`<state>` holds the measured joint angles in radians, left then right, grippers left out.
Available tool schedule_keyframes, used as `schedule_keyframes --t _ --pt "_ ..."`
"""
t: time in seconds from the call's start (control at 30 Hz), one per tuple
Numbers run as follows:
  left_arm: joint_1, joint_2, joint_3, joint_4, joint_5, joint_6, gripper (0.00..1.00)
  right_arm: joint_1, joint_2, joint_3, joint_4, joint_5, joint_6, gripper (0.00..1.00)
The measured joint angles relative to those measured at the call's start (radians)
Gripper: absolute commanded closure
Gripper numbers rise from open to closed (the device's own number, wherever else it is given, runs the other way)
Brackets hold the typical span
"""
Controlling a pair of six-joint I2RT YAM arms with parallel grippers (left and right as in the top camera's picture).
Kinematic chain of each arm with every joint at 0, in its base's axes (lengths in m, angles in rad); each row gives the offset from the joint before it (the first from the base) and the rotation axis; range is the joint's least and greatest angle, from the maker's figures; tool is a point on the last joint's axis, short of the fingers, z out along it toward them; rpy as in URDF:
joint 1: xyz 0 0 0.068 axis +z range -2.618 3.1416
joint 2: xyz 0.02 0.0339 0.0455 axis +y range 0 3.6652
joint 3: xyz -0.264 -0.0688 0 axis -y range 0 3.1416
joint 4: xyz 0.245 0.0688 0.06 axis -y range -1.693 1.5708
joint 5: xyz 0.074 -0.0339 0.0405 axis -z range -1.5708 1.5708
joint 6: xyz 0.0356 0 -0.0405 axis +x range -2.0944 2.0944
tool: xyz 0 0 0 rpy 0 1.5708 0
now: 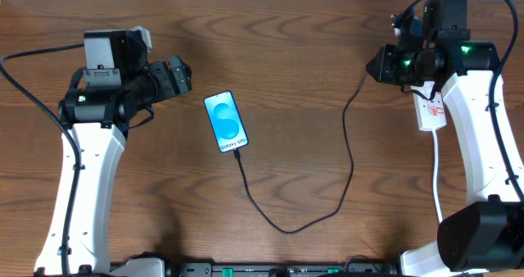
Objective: Plug charger to phone and switch on socket
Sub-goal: 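Move the right gripper over the white power strip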
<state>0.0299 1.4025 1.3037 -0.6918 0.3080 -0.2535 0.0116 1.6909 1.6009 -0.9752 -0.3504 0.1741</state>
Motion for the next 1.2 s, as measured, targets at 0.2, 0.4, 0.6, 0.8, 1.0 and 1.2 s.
schedule_keyframes --t 0.2,0.4,0.6,0.8,1.0,1.2 --pt "0.0 0.0 0.0 0.0 0.0 0.0 0.05 0.0 0.0 0.0 0.0 0.092 0.005 0.93" --pt "0.0 0.0 0.0 0.0 0.0 0.0 0.05 -0.007 0.001 0.0 0.019 0.171 0.008 0.94" --pt "0.0 0.0 0.0 0.0 0.0 0.0 0.05 -0.025 0.008 0.0 0.031 0.195 0.008 0.94" --pt "0.0 0.0 0.0 0.0 0.0 0.0 0.05 -0.038 0.021 0.0 0.031 0.199 0.008 0.94" --pt "0.0 0.0 0.0 0.0 0.0 0.0 0.05 -0.04 0.021 0.0 0.028 0.201 0.008 0.94" --pt "0.0 0.0 0.0 0.0 0.0 0.0 0.05 -0.056 0.021 0.0 0.008 0.203 0.008 0.94"
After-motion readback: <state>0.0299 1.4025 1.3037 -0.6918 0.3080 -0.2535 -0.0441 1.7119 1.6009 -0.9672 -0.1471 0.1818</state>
